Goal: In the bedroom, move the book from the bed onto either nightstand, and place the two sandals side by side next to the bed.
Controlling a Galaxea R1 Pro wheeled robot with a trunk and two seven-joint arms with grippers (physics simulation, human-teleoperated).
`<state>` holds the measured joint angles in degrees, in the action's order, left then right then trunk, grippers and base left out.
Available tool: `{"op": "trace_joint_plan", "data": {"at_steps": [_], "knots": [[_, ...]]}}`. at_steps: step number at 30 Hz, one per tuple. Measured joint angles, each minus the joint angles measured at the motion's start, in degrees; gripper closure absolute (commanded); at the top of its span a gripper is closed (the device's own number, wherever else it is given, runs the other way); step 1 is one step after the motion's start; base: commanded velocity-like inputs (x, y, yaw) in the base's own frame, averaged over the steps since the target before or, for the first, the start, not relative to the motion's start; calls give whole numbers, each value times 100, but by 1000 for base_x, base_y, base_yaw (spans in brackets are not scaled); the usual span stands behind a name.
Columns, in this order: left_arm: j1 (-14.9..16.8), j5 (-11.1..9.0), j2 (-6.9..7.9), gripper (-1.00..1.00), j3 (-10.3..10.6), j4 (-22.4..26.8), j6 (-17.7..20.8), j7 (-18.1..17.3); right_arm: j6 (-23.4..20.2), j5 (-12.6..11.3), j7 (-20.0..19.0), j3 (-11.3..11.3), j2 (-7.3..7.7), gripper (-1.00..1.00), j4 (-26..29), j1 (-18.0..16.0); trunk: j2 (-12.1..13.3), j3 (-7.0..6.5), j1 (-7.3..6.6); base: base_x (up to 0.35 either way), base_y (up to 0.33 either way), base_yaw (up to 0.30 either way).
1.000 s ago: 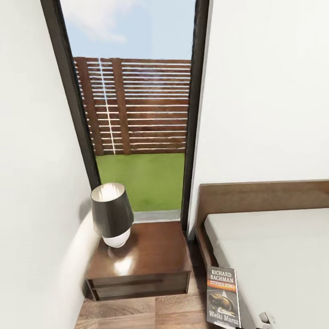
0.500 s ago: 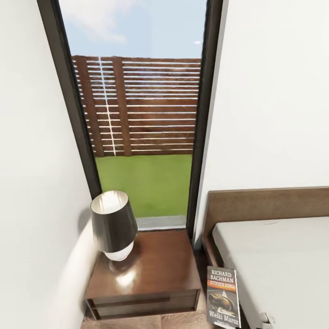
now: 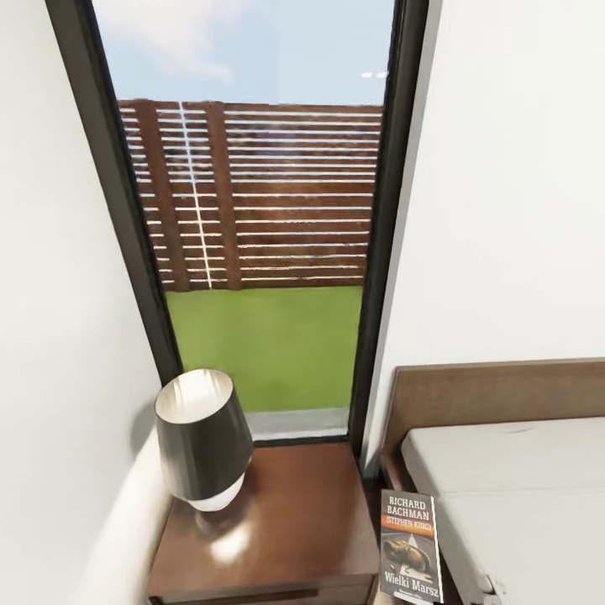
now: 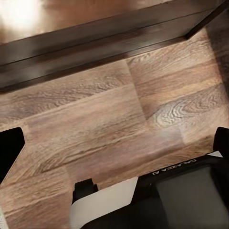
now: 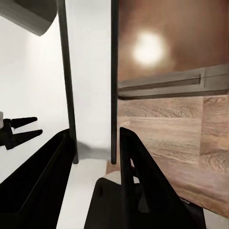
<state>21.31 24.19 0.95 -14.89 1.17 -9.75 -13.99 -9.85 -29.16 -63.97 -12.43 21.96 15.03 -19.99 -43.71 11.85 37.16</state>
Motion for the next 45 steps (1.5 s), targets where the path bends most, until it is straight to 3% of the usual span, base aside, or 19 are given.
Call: {"op": "trace_joint_plan", "data": {"at_steps": [12, 30, 33, 34, 36, 37, 39, 43, 44, 45], "knots": [[0, -1, 0, -100, 0, 0, 0, 0, 0, -1, 0, 4, 4, 100, 4, 0, 0, 0, 1, 298, 0, 0], [0, -12, 3, -100, -11, 0, -7, -110, -1, -10, 0, 10, 1, 100, 6, -1, 0, 0, 3, 16, 0, 0], [0, -23, 7, -100, -15, 6, -6, -688, -1, -11, -2, 10, 3, 100, 4, -1, 0, 0, 3, 0, 0, 0], [2, -32, 11, -100, -24, 63, 9, -1389, -1, -10, -6, 9, 3, 100, 3, -1, 0, 0, 3, 0, 0, 0], [6, -70, 20, -100, -47, 231, 31, -2009, -1, -11, -7, 10, 3, 100, 5, -1, 0, -1, 3, 0, 0, 0], [8, -200, 29, -100, -109, 507, 54, -2578, -1, -9, -8, 9, 4, 100, 5, -1, 1, -1, 3, 0, 0, 0], [9, -466, 40, -100, -192, 844, 122, -3091, -1, -10, -8, 10, 3, 100, 4, -1, 1, -1, 3, 0, 0, 0], [24, -1545, 96, -100, -381, 1758, 995, -4056, -1, -11, -9, 9, 2, 100, 5, -1, 1, -1, 3, 0, 0, 0], [24, -1678, 111, -100, -386, 1883, 1136, -4142, -1, -12, -9, 10, 3, 100, 6, -1, 1, -1, 3, 0, 0, 0], [27, -2050, 175, -100, -418, 2145, 1451, -4348, -1, -12, -10, 8, 2, 100, 6, -1, 1, -1, 3, 0, 0, 0]]}}
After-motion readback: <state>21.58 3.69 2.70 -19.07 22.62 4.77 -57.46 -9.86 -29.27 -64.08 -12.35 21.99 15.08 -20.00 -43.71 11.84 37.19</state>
